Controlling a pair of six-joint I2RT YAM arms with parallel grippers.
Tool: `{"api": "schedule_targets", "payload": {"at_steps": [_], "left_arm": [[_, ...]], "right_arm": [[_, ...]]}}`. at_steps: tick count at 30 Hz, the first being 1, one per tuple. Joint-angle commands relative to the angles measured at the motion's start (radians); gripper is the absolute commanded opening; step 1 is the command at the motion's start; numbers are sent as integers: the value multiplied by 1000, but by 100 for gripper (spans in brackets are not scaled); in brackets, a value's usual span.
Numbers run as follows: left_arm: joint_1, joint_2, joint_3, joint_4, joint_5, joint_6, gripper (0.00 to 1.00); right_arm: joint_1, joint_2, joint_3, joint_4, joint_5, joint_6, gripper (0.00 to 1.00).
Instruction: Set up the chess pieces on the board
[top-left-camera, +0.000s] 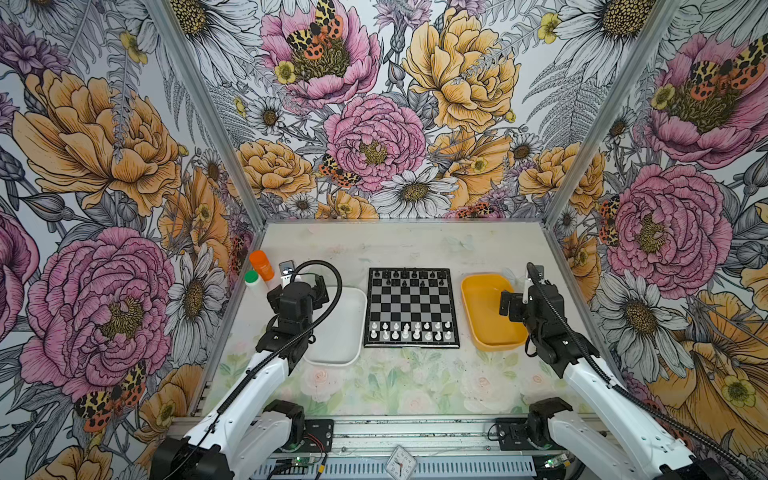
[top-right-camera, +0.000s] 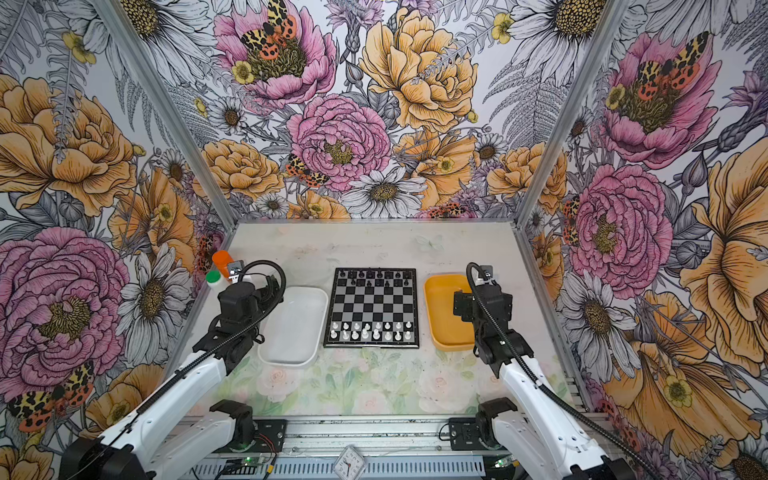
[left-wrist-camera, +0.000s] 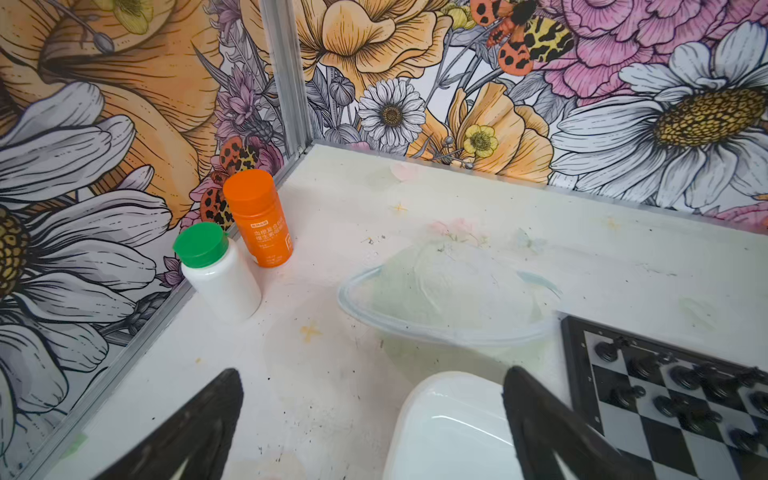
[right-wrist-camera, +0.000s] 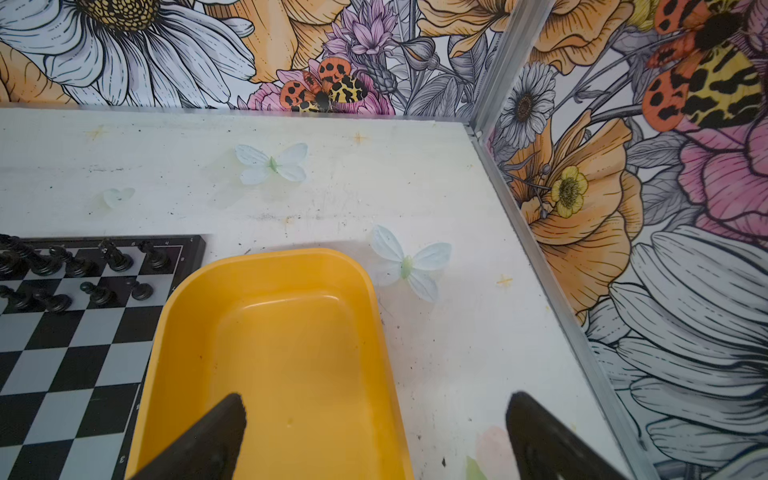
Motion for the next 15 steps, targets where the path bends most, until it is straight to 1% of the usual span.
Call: {"api": "schedule_targets", "payload": {"at_steps": [1, 6, 11, 12, 14, 15], "left_arm": [[13, 23, -66, 241, -54, 68, 99], [78, 123, -161, 456, 21, 67, 99], [132, 294, -198, 663, 106, 74, 99], [134, 309, -188, 675, 113, 74, 99], [146, 354, -172, 716, 163, 101, 99], [146, 365, -151, 691, 163, 113, 99]], "right_arm": [[-9, 18, -37, 184, 12, -60, 100], [-21, 95, -104, 344, 20, -62, 100], [-35, 190, -141, 466, 26, -42, 100], [-41, 208, -150, 494, 25, -41, 100], [-56, 252, -153, 533, 21, -33, 100], [-62, 271, -156, 555, 20, -33, 100]]}}
